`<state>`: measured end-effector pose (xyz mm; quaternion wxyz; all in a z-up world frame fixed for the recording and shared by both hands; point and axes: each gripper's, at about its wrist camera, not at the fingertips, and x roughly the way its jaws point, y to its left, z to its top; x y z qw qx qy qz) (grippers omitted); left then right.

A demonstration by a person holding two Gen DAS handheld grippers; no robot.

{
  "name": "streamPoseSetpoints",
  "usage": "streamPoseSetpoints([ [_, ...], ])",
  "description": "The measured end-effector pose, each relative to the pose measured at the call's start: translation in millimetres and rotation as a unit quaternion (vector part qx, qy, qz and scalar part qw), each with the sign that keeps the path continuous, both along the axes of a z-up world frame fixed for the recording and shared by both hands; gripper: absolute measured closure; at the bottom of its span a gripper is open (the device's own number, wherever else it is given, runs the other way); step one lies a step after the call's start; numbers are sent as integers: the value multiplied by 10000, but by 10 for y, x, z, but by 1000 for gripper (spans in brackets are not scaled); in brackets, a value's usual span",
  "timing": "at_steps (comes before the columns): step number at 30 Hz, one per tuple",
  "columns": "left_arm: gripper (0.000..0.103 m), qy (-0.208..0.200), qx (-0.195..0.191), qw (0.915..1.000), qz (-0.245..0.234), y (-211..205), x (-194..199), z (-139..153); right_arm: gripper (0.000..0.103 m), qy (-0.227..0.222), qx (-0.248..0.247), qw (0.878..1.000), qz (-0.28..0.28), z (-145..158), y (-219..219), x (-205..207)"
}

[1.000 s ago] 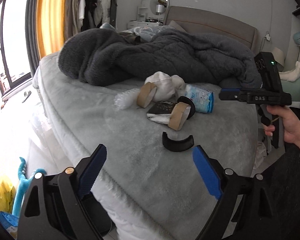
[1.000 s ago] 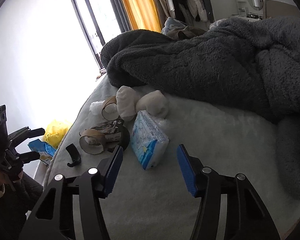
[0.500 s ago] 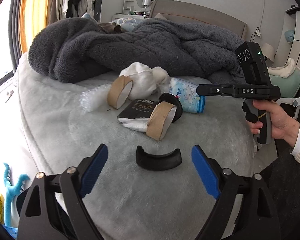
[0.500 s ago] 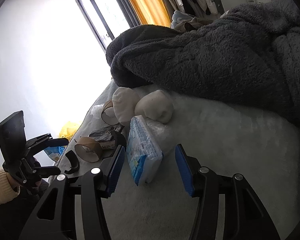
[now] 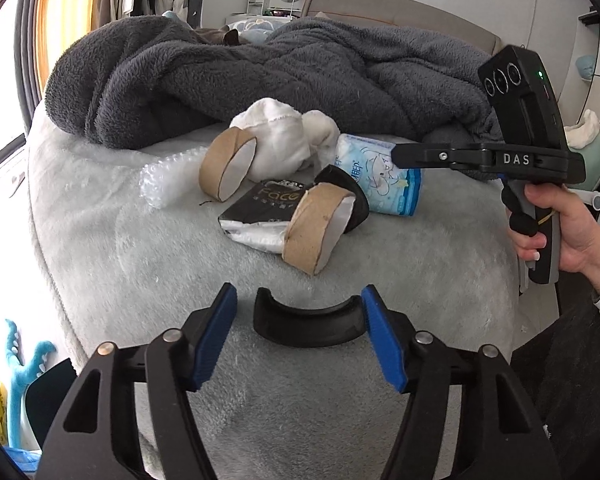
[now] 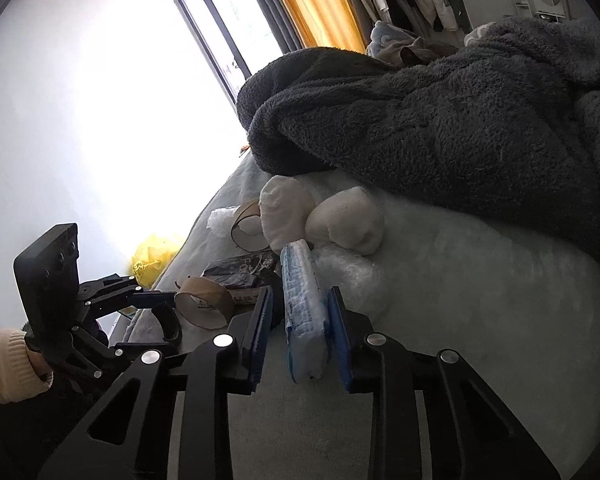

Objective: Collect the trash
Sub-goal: 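Move the right tool to the blue tissue pack and close on it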

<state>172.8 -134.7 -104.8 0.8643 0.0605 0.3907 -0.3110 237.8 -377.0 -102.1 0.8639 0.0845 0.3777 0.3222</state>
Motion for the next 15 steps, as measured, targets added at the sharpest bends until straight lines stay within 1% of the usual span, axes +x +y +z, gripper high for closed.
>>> streamPoseSetpoints([
  [1, 40, -2, 24, 10000, -2, -10, 1, -8, 77, 34, -54, 10000, 20, -18, 35, 6],
  [3, 43, -8, 65, 10000, -3, -28, 5, -22, 83, 92, -134, 9999, 10, -53, 63, 13],
  [5, 51, 10, 77, 10000, 20, -33, 30, -28, 88, 88, -80, 9999, -42, -36, 61, 2],
  [10, 54, 62, -93, 9999, 79, 20, 66, 15, 90, -104, -78, 9998, -141, 116, 67, -15],
  [15, 54, -44, -173, 9994, 294, 145, 70, 101, 90, -262, -113, 9992, -289, 243, 126, 14],
])
